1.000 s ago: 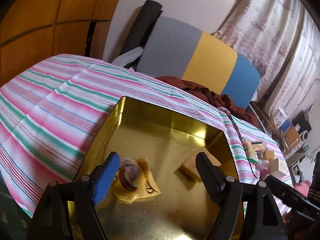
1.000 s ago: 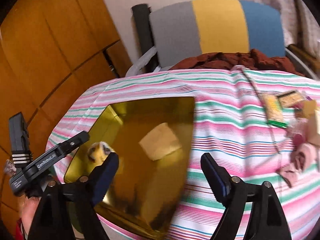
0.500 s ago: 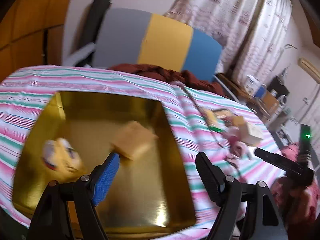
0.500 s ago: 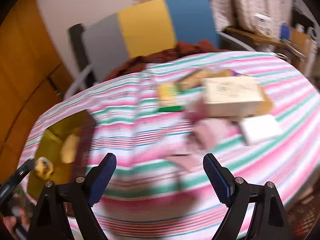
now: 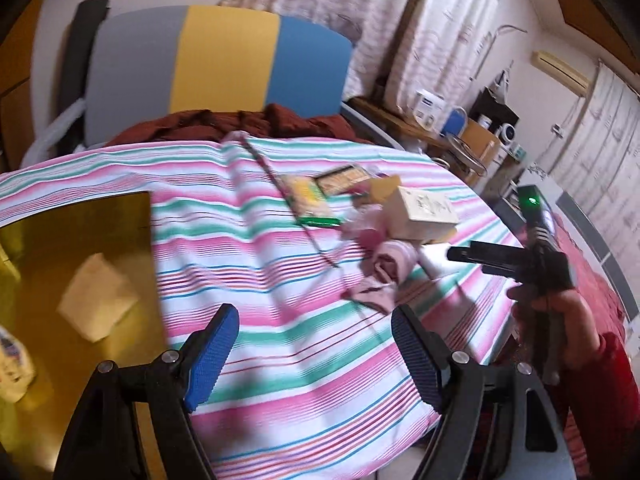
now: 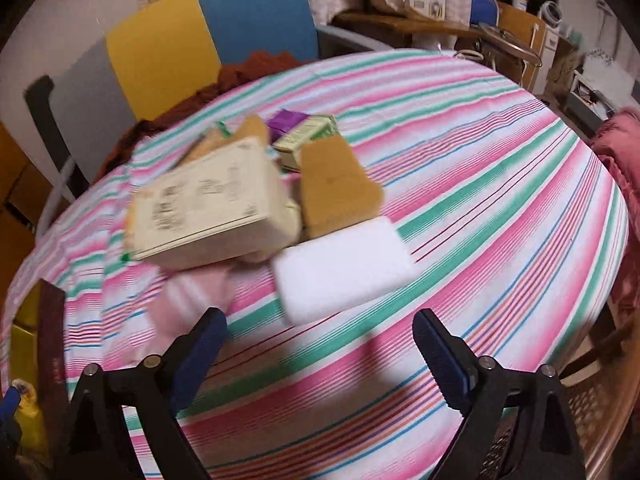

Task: Organize objects
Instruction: 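Grasp the pink striped sock with the left tool while the right tool reaches toward the cream box, then grasp the cream printed box with the right tool while the left tool lifts the sock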

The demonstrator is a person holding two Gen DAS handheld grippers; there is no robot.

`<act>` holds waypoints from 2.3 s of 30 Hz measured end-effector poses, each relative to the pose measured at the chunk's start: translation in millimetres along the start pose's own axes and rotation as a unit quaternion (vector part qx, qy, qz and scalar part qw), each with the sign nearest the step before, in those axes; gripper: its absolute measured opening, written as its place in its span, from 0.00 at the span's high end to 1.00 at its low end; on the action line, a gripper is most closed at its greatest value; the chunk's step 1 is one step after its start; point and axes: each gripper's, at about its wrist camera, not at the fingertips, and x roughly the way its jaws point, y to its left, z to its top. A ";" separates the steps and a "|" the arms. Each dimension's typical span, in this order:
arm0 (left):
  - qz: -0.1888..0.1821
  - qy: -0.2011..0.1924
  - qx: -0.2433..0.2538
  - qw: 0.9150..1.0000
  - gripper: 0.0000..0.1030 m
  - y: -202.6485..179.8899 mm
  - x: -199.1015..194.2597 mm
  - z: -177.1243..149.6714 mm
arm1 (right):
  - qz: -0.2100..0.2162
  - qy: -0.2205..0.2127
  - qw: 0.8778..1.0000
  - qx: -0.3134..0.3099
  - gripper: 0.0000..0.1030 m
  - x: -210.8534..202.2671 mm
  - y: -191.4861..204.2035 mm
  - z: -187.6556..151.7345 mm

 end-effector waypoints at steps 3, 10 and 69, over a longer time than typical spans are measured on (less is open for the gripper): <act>-0.010 0.016 0.006 1.000 0.22 -13.4 24.3 4.7 | -0.008 0.002 1.000 -0.011 0.08 16.0 -6.9 8.6; -0.017 0.034 0.046 0.998 0.22 -48.2 76.7 13.7 | 0.006 0.030 0.999 0.024 0.06 42.5 -19.5 26.9; -0.070 -0.021 0.020 0.997 0.68 -24.7 42.2 -29.5 | -0.012 0.028 0.995 0.095 0.18 40.7 -63.5 16.6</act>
